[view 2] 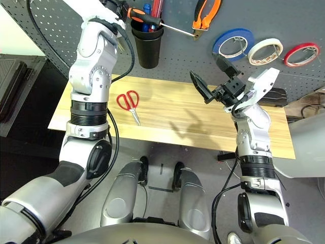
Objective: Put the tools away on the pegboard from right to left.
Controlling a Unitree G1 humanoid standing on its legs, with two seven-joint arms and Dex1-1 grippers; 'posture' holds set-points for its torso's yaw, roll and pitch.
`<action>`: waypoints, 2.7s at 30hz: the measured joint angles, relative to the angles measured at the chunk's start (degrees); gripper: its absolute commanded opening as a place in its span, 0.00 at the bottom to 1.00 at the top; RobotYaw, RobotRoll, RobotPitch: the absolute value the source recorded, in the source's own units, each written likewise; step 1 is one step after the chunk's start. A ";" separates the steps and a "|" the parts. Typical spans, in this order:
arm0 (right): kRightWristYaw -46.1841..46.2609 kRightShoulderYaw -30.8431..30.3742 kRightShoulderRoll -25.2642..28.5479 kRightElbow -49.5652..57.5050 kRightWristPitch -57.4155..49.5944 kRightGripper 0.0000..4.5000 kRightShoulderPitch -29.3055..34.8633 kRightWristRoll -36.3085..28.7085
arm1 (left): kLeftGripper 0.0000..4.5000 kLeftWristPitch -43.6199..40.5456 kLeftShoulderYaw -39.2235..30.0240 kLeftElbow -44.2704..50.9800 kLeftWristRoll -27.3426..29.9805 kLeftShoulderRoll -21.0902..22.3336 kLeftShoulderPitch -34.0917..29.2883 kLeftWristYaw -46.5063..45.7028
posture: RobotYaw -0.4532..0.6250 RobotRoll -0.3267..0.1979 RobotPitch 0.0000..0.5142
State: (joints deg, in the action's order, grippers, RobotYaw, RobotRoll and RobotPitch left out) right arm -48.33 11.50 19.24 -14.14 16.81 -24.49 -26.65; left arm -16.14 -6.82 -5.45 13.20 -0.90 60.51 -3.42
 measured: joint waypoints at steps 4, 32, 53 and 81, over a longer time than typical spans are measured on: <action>-0.05 -0.09 0.00 -0.78 0.00 1.00 -1.12 0.36 | 0.99 -3.06 0.10 0.82 -0.01 -0.03 -0.62 -0.70 | 0.62 0.62 0.47; -2.93 -2.02 0.06 -1.34 0.00 1.00 0.28 1.01 | 0.99 -14.30 -1.25 22.25 0.61 3.46 -14.04 -1.79 | 0.67 0.62 0.50; -3.14 -8.37 2.32 0.64 -7.11 1.00 3.25 6.24 | 0.99 -18.85 2.18 26.50 -5.56 6.45 -36.09 -1.94 | 0.68 0.62 0.59; -0.83 -14.86 2.87 2.02 -12.52 1.00 9.66 14.01 | 0.99 -13.12 4.05 1.91 -13.52 6.09 -38.03 -2.98 | 0.64 0.62 0.71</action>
State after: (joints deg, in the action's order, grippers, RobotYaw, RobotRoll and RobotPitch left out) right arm -49.15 -3.37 22.10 -12.12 4.30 -14.83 -12.64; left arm -29.26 -2.77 -3.55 -0.32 5.19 22.48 -6.40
